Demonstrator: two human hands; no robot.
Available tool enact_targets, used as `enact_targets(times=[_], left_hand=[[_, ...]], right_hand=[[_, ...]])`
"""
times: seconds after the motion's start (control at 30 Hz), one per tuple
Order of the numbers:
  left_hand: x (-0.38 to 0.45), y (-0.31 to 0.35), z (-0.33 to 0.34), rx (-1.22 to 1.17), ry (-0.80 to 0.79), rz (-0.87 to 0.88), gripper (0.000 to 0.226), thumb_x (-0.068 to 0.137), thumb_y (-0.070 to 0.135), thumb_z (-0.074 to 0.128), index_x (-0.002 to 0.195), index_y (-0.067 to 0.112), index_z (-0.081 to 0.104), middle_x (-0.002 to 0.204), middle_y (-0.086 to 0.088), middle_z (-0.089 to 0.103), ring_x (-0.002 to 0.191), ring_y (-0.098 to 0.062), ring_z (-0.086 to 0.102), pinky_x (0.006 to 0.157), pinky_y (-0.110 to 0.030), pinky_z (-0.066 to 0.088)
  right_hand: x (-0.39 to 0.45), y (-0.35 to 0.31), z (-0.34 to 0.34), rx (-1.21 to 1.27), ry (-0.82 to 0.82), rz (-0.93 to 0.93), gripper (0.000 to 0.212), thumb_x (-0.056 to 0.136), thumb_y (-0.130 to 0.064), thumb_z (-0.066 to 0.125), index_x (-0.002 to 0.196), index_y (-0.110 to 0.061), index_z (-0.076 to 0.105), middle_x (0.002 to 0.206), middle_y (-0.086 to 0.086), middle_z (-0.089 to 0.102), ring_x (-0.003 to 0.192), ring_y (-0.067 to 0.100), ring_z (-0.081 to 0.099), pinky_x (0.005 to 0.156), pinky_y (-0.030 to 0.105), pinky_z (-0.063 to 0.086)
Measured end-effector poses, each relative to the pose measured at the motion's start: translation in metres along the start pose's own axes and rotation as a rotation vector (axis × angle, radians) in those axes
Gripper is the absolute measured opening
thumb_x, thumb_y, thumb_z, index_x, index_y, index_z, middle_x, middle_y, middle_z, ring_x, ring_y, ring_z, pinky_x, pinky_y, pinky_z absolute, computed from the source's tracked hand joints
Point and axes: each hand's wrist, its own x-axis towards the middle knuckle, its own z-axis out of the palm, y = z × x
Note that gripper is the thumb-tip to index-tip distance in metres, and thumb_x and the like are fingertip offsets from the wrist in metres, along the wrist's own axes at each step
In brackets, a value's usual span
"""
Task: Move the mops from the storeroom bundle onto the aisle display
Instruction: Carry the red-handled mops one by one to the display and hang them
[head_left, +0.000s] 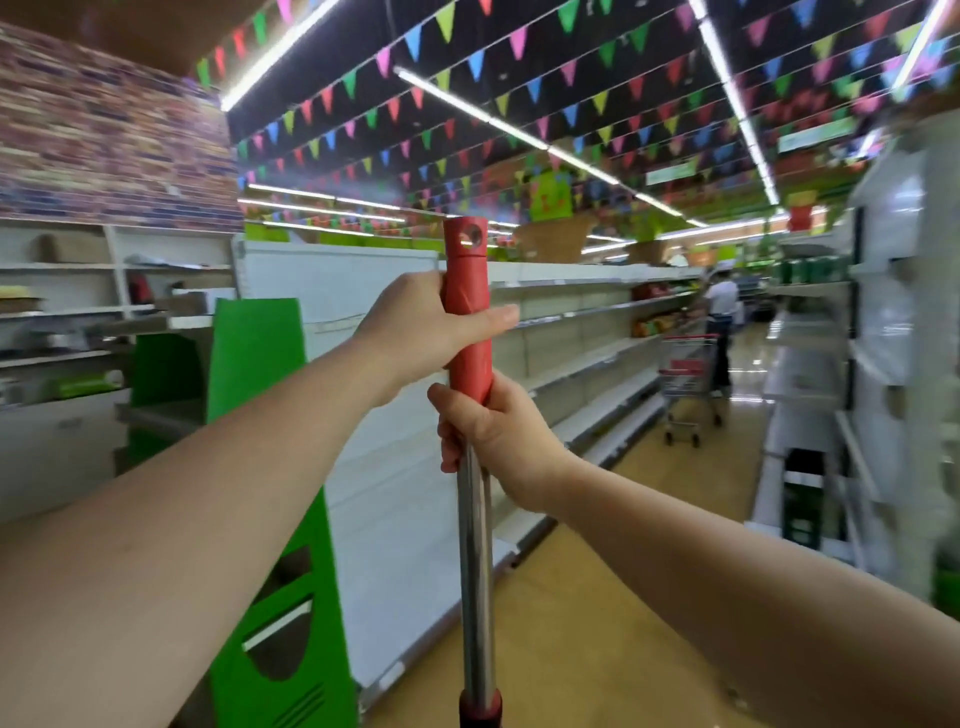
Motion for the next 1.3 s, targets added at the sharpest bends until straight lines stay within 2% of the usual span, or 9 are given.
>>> enact_targets(times=[0.17, 0.23, 0.43, 0.57, 0.73, 1.0, 1.03, 1.17, 1.3], left_hand=[[0.017, 0.035, 0.055, -0.124, -0.167, 0.063, 0.016, 0.082, 0.032, 0.063, 0.091, 0.021, 0.058, 0.099, -0.004, 0.065, 0.096, -0.021, 0.062, 0.077, -0.025, 0.050], [0.023, 0.045, 0.077, -0.171, -0.179, 0.097, 0.010, 0.083, 0.031, 0.062, 0.088, 0.023, 0.058, 0.097, -0.003, 0.066, 0.093, -0.018, 0.063, 0.073, -0.022, 0.049], [0.043, 0.072, 0.139, -0.332, -0.215, 0.150, 0.014, 0.084, 0.029, 0.062, 0.091, 0.016, 0.062, 0.094, -0.006, 0.067, 0.090, -0.021, 0.064, 0.072, -0.024, 0.049], [0.061, 0.083, 0.176, -0.419, -0.298, 0.204, 0.007, 0.084, 0.027, 0.062, 0.085, 0.021, 0.060, 0.093, -0.007, 0.067, 0.091, -0.022, 0.064, 0.076, -0.025, 0.051], [0.087, 0.096, 0.228, -0.532, -0.420, 0.284, 0.010, 0.083, 0.028, 0.064, 0.084, 0.019, 0.061, 0.093, -0.010, 0.068, 0.092, -0.026, 0.065, 0.088, -0.037, 0.053], [0.124, 0.144, 0.308, -0.700, -0.616, 0.467, 0.009, 0.082, 0.030, 0.065, 0.086, 0.022, 0.062, 0.087, -0.001, 0.069, 0.076, -0.008, 0.068, 0.075, -0.018, 0.055], [0.125, 0.152, 0.319, -0.719, -0.633, 0.474, 0.011, 0.082, 0.030, 0.066, 0.087, 0.021, 0.062, 0.086, 0.001, 0.069, 0.075, -0.007, 0.068, 0.076, -0.019, 0.055], [0.124, 0.183, 0.362, -0.722, -0.633, 0.551, 0.017, 0.080, 0.036, 0.067, 0.086, 0.021, 0.065, 0.089, -0.003, 0.070, 0.088, -0.021, 0.068, 0.091, -0.039, 0.053], [0.121, 0.219, 0.403, -0.737, -0.679, 0.603, 0.033, 0.081, 0.038, 0.065, 0.102, 0.013, 0.065, 0.098, -0.008, 0.070, 0.091, -0.022, 0.068, 0.090, -0.037, 0.054]], right_hand=[[-0.019, -0.014, -0.073, -0.018, 0.067, 0.002, 0.006, 0.093, -0.011, 0.051, 0.091, -0.007, 0.047, 0.066, 0.005, 0.046, 0.050, 0.015, 0.047, 0.052, 0.027, 0.047], [-0.026, -0.017, -0.098, -0.028, 0.096, 0.004, 0.008, 0.093, -0.012, 0.051, 0.096, -0.006, 0.047, 0.066, 0.005, 0.046, 0.050, 0.015, 0.047, 0.051, 0.025, 0.047], [-0.040, -0.020, -0.165, -0.093, 0.207, 0.014, 0.010, 0.092, -0.011, 0.052, 0.085, -0.014, 0.047, 0.064, 0.005, 0.046, 0.049, 0.016, 0.045, 0.046, 0.022, 0.046], [-0.046, -0.019, -0.207, -0.204, 0.283, 0.018, 0.012, 0.091, -0.011, 0.053, 0.083, -0.015, 0.046, 0.061, 0.002, 0.048, 0.045, 0.014, 0.047, 0.046, 0.024, 0.045], [-0.056, -0.021, -0.255, -0.344, 0.436, 0.039, 0.008, 0.091, -0.009, 0.052, 0.084, -0.011, 0.048, 0.057, 0.001, 0.049, 0.042, 0.012, 0.047, 0.043, 0.023, 0.045], [-0.076, -0.043, -0.328, -0.566, 0.780, 0.072, 0.017, 0.090, -0.006, 0.052, 0.075, -0.012, 0.047, 0.053, 0.002, 0.048, 0.035, 0.009, 0.046, 0.041, 0.024, 0.045], [-0.082, -0.046, -0.337, -0.587, 0.813, 0.080, 0.017, 0.090, -0.005, 0.052, 0.075, -0.013, 0.048, 0.054, 0.002, 0.049, 0.036, 0.010, 0.046, 0.042, 0.025, 0.045], [-0.106, -0.056, -0.373, -0.671, 0.912, 0.078, 0.019, 0.090, -0.001, 0.051, 0.074, -0.012, 0.048, 0.055, 0.005, 0.047, 0.034, 0.009, 0.046, 0.040, 0.024, 0.046], [-0.132, -0.067, -0.409, -0.678, 1.002, 0.076, 0.018, 0.090, 0.002, 0.049, 0.075, -0.007, 0.046, 0.056, 0.007, 0.046, 0.035, 0.010, 0.044, 0.040, 0.024, 0.045]])
